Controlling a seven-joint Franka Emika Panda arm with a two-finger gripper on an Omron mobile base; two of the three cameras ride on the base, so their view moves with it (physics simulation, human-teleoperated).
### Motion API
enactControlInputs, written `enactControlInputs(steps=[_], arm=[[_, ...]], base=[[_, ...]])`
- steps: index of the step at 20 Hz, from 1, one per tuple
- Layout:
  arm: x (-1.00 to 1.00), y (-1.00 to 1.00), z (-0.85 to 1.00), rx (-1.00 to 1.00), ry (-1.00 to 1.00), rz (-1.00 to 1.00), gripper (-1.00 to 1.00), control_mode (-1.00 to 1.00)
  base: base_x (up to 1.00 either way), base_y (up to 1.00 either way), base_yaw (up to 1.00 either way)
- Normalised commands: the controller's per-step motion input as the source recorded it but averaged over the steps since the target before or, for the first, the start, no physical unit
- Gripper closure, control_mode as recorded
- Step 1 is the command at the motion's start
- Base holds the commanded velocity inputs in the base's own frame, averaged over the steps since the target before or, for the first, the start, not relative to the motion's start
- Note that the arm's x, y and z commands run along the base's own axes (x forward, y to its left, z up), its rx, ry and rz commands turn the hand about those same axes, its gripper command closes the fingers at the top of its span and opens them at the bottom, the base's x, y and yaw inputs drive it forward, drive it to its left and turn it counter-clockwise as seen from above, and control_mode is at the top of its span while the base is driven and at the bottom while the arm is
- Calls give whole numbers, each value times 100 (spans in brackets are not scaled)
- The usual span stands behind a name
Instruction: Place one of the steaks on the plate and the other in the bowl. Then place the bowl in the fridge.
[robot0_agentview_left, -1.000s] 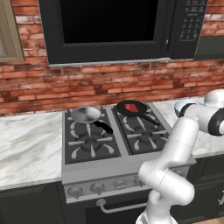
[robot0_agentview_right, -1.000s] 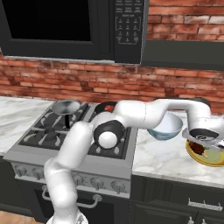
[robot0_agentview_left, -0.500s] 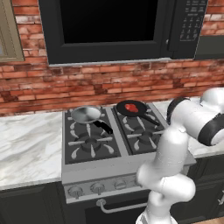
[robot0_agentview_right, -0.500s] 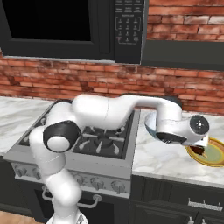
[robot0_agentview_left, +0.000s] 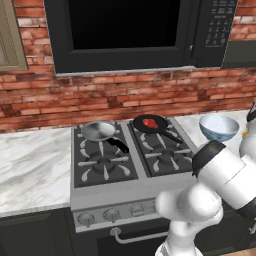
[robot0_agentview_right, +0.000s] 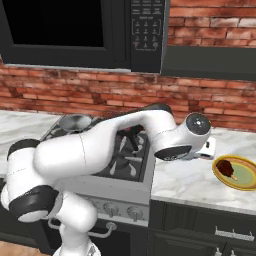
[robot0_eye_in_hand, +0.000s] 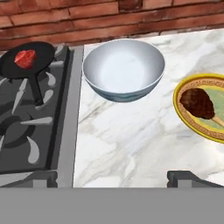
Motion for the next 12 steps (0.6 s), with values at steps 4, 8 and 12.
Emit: enactControlInputs(steps=[4, 8, 12], arm=[[-18, 93, 16, 0, 0, 0, -100, -100], [-1, 100, 21, -12, -1, 0, -100, -100], [0, 93, 20, -15, -1, 0, -100, -100]], base=[[0, 0, 0], [0, 0, 0], [0, 0, 0]])
